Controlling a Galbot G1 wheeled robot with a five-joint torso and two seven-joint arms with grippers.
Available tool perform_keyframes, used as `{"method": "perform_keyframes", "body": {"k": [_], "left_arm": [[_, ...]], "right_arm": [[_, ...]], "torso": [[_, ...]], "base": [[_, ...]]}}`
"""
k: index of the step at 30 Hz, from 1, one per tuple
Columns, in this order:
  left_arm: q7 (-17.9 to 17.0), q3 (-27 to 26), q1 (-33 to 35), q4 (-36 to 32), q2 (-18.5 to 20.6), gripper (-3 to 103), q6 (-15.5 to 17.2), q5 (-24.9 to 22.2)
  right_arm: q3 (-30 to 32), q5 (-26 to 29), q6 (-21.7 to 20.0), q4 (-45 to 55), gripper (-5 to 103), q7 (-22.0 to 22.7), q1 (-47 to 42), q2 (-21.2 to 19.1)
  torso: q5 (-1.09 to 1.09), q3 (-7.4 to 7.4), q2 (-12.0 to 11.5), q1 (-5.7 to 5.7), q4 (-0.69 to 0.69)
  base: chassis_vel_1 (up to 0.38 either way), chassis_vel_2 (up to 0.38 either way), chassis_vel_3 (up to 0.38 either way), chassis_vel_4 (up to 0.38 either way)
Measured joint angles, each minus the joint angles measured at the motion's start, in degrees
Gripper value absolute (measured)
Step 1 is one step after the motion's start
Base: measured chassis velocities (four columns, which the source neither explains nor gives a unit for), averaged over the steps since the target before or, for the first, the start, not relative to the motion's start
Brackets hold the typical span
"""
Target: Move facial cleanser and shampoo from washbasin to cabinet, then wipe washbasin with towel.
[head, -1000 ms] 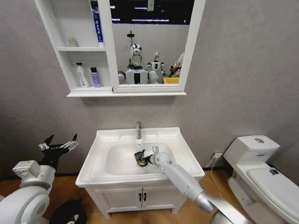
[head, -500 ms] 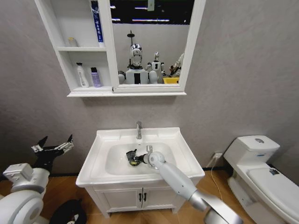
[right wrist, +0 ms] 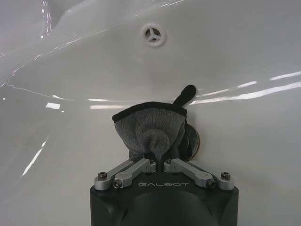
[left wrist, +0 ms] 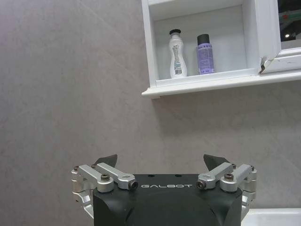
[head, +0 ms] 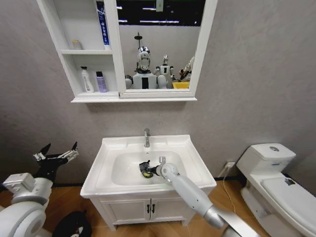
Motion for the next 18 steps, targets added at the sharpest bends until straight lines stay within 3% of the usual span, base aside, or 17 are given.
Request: {"method": "perform_keyframes", "body": {"k": [8,13,18], "left_arm": [[0.01,-0.03,0.04,-0.41,0.16,100,0.0,-0.26],[0.01,0.06,0.05,-0.68,-0.21,100,0.02,-0.26],[0.02,-0.32,0.39,-0.95,-0.33,100,0.02,-0.29]], "right_arm": [[1.44,1.05,-1.19,4.12,2,2.71,-1.53,-2.43],[2.37,3.39,-2.58,7.54,2,8.02,-2.58,-4.61],[2.73,3.99,-2.61,8.32,2,10.35,-3.16,-5.4]], "torso": [[0.0,0.0,0.0,0.0,0.0],[-0.01,0.0,0.0,0.0,0.0],[0.0,0.0,0.0,0.0,0.02]], "base": [[0.0,0.0,0.0,0.0],[0.0,0.0,0.0,0.0],[0.0,0.0,0.0,0.0]]}}
